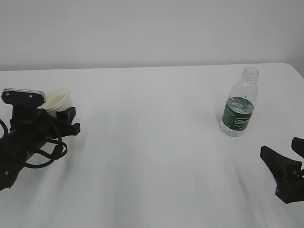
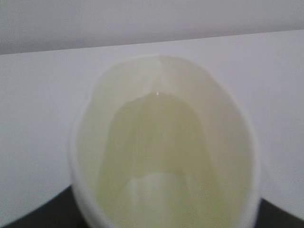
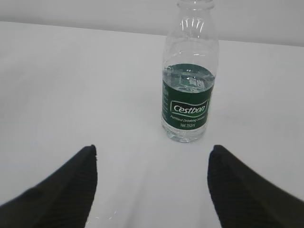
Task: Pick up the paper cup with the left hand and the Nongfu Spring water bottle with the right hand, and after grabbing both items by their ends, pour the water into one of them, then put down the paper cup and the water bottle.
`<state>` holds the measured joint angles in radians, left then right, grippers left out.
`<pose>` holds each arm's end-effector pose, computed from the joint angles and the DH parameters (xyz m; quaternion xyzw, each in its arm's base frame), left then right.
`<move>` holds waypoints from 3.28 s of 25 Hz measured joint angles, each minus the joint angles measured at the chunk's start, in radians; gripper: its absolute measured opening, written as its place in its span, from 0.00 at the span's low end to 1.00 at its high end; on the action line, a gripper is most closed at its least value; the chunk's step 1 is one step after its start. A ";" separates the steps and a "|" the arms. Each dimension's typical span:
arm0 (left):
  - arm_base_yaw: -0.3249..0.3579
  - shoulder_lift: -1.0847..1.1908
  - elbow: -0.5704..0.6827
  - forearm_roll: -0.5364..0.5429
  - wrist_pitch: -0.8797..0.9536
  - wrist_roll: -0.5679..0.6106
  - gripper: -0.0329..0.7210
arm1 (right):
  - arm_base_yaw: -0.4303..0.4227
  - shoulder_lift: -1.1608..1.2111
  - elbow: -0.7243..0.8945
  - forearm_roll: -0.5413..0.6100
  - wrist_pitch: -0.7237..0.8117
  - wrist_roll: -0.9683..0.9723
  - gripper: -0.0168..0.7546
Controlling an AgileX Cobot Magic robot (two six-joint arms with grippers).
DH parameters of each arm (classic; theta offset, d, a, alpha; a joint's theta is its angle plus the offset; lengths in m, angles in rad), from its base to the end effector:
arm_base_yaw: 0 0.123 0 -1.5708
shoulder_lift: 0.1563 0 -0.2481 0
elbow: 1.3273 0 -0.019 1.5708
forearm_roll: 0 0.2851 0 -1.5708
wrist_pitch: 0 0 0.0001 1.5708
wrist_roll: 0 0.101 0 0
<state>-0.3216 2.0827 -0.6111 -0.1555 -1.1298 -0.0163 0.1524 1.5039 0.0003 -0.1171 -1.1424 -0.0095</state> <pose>0.3098 -0.0883 0.0154 0.0516 0.7901 -0.0677 0.6070 0.1774 0.0381 0.0637 -0.1157 0.7891 0.0707 0.5991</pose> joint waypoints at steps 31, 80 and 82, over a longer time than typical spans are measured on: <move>0.000 0.147 -0.142 0.014 -0.003 0.000 0.52 | 0.000 0.000 0.000 -0.010 0.000 0.000 0.74; 0.000 0.033 0.024 0.064 -0.015 0.000 0.81 | 0.000 0.057 0.000 0.001 0.000 0.021 0.71; 0.000 0.012 0.040 0.067 -0.015 0.000 0.81 | 0.000 0.057 0.000 0.001 0.000 0.023 0.71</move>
<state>-0.3216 2.0942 -0.5709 -0.0889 -1.1450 -0.0163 0.1524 1.5604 0.0003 -0.1162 -1.1424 0.0134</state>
